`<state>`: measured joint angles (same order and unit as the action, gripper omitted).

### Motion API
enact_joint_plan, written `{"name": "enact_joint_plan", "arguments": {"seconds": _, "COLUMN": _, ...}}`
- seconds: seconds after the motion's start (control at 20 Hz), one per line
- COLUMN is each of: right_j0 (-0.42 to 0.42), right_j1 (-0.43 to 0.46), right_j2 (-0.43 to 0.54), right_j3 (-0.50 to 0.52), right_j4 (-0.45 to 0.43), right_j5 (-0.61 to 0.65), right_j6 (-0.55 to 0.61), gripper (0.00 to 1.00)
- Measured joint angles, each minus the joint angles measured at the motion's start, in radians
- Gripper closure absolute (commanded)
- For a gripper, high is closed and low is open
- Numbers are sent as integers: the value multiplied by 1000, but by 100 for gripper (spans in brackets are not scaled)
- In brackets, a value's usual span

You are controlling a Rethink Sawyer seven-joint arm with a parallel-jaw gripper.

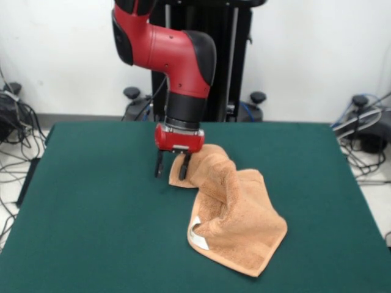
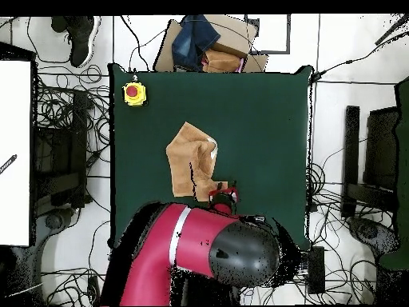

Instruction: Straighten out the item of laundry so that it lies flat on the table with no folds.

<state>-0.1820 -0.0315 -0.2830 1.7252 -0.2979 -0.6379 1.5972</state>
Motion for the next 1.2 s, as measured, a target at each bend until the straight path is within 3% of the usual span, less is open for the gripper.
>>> {"name": "enact_joint_plan", "arguments": {"seconds": 1.2, "right_j0": 8, "right_j1": 4, "right_j2": -25, "right_j3": -3, "right_j4": 0, "right_j5": 0, "right_j6": 0, "gripper": 0}}
